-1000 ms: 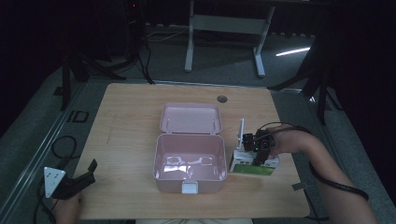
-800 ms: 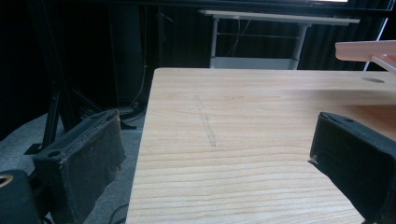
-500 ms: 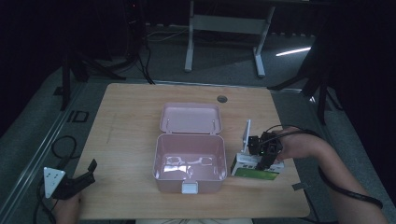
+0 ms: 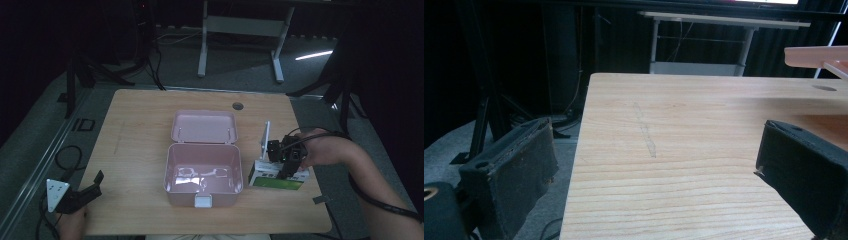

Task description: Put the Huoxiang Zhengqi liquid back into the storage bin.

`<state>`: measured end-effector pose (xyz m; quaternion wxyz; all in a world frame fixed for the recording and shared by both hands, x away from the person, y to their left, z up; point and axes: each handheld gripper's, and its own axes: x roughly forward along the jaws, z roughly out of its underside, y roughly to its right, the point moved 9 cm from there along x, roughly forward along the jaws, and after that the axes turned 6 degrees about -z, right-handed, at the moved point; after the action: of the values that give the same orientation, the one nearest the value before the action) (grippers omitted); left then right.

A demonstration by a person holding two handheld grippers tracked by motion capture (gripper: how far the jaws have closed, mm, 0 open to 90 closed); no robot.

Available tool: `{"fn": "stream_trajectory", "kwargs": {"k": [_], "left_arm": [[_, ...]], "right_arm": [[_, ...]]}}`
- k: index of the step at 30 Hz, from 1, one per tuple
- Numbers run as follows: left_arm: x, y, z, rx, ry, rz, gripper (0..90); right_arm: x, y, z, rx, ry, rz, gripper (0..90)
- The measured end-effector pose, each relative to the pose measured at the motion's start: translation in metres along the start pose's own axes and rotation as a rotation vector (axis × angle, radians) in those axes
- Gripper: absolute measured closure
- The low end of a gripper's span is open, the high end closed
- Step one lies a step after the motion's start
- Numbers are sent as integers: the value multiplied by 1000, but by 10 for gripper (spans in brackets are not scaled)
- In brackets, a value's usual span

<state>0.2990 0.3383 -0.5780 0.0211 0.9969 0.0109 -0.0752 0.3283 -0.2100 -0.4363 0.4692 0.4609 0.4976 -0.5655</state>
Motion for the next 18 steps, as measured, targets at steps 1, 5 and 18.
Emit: {"fn": "stream_trajectory", "kwargs": {"k": [1, 5, 18], "left_arm": [[0, 0, 0, 0, 0, 0, 31], [0, 0, 0, 1, -1, 0, 31], [0, 1, 0, 8, -5, 2, 31]], "right_arm": [[-3, 0, -1, 1, 5, 0, 618], [-16, -1, -5, 2, 7, 10, 617], [-38, -4, -24, -15, 5, 26, 617]]}}
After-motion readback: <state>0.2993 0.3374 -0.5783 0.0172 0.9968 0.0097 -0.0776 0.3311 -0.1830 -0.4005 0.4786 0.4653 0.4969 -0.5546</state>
